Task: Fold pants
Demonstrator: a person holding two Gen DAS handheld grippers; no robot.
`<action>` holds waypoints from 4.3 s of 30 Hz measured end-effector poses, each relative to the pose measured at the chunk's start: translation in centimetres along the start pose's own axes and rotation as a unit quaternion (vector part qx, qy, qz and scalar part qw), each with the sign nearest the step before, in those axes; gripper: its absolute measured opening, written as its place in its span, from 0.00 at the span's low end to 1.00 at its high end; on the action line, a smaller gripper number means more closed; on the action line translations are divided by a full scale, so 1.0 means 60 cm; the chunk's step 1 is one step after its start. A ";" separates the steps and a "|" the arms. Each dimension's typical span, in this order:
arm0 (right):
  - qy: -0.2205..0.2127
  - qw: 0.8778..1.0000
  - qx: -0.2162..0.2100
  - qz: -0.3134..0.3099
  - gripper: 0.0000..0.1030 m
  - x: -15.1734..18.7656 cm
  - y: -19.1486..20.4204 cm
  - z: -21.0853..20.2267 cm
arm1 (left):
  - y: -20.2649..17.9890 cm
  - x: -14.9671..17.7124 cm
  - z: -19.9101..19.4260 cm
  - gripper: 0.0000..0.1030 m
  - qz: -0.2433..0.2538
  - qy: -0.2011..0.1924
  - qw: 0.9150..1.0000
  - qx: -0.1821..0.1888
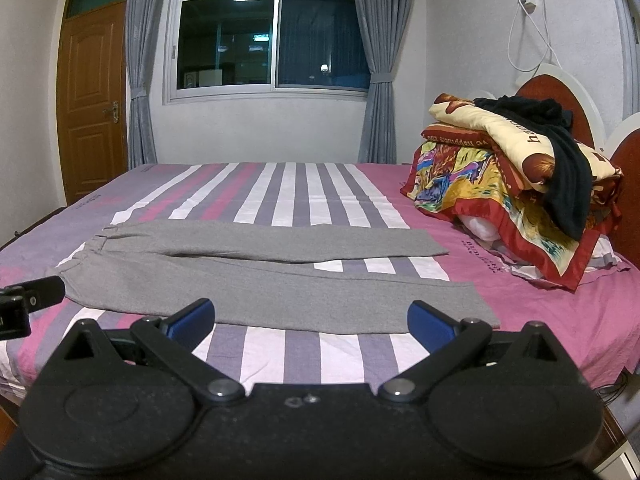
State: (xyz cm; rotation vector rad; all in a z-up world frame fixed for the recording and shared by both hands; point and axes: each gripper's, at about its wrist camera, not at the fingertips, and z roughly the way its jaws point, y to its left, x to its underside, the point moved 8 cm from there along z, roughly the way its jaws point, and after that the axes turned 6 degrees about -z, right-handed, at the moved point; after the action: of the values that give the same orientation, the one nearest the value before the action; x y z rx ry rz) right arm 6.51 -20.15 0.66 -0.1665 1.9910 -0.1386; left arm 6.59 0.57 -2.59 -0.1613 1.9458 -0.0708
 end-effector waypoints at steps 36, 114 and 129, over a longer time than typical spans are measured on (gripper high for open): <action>-0.039 0.987 -0.133 -0.077 0.96 -0.131 -0.024 0.155 | 0.177 -0.070 0.246 1.00 -0.053 0.072 0.996 0.021; 0.221 0.926 -0.237 0.194 0.46 0.018 0.109 0.556 | 0.529 0.070 0.544 0.40 -0.425 0.169 0.880 0.132; 0.190 0.948 -0.220 0.128 0.06 0.083 0.128 0.455 | 0.569 0.066 0.579 0.16 -0.338 0.229 0.908 0.097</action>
State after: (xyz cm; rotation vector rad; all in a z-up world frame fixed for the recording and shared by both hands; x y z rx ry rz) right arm 28.95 -14.11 -16.37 -0.1737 2.3852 0.4804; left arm 34.66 34.69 -23.47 -0.7368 2.2431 -0.8231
